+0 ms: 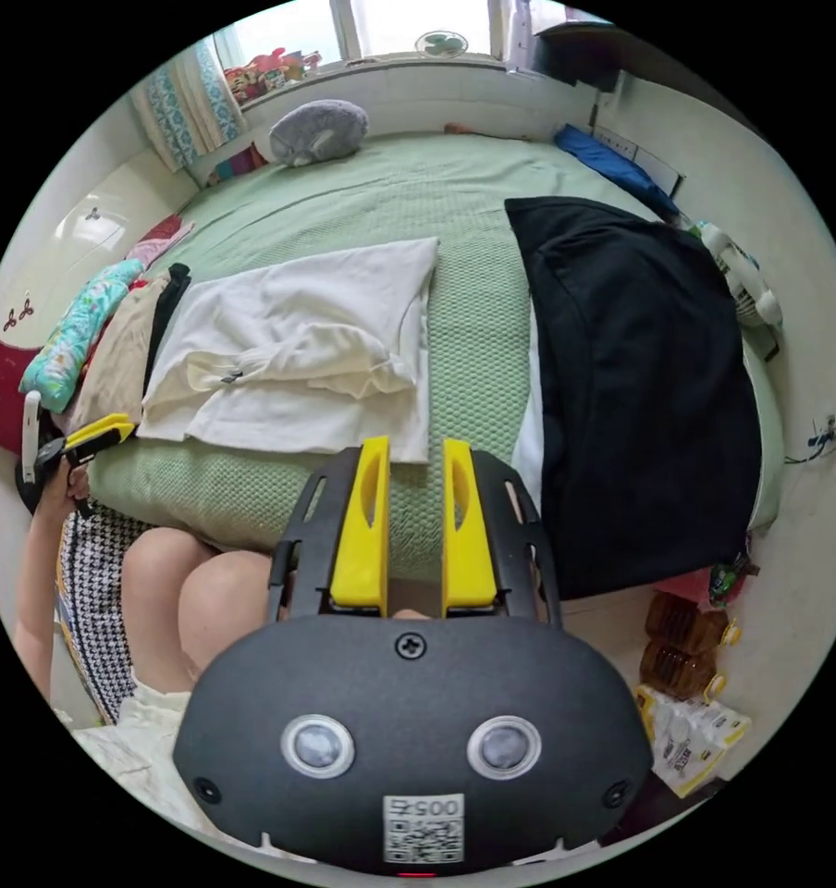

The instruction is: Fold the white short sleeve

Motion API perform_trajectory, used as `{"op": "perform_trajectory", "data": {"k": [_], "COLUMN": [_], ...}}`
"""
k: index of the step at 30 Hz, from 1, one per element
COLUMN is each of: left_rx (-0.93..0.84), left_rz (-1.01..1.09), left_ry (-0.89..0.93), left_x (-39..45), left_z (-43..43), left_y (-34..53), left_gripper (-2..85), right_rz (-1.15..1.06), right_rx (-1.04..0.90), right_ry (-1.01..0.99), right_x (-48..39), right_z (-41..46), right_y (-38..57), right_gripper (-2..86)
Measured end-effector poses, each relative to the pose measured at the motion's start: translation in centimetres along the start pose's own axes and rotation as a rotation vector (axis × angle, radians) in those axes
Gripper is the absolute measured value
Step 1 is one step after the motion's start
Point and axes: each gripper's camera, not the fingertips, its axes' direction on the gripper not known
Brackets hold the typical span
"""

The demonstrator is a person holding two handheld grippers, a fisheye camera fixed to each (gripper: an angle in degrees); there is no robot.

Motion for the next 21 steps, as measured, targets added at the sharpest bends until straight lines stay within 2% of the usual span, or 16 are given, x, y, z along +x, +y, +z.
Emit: {"op": "perform_trajectory", "data": {"k": [7,11,16,21], "left_rx": [-0.001,-0.029,-0.017,-0.004], "left_rz": [-0.176,-0.237,-0.145,-0.152], "left_ry": [0.018,-0.12,-0.115,-0.117], "left_x": [-0.9,-0.7,0.1,0.6], "left_z": [2.1,2.4,0.9,0.1], "left_y": [0.3,0.6,1.7,3.8], "left_gripper": [11.8,1.7,0.2,0.1], "right_rz": [0.143,0.162,0.095,0.165], "right_rx": [-0.113,-0.07,-0.017,-0.044], "right_ry": [-0.003,-0.001,-0.057,-0.101], "right_x": [0.3,0.4,0.9,3.5], "right_z": [4.4,4.0,1.0,1.3], "right_y": [-1.6,-1.3,-0.5,0.8], "right_gripper": [6.7,0.1,-1.3,-1.4]}}
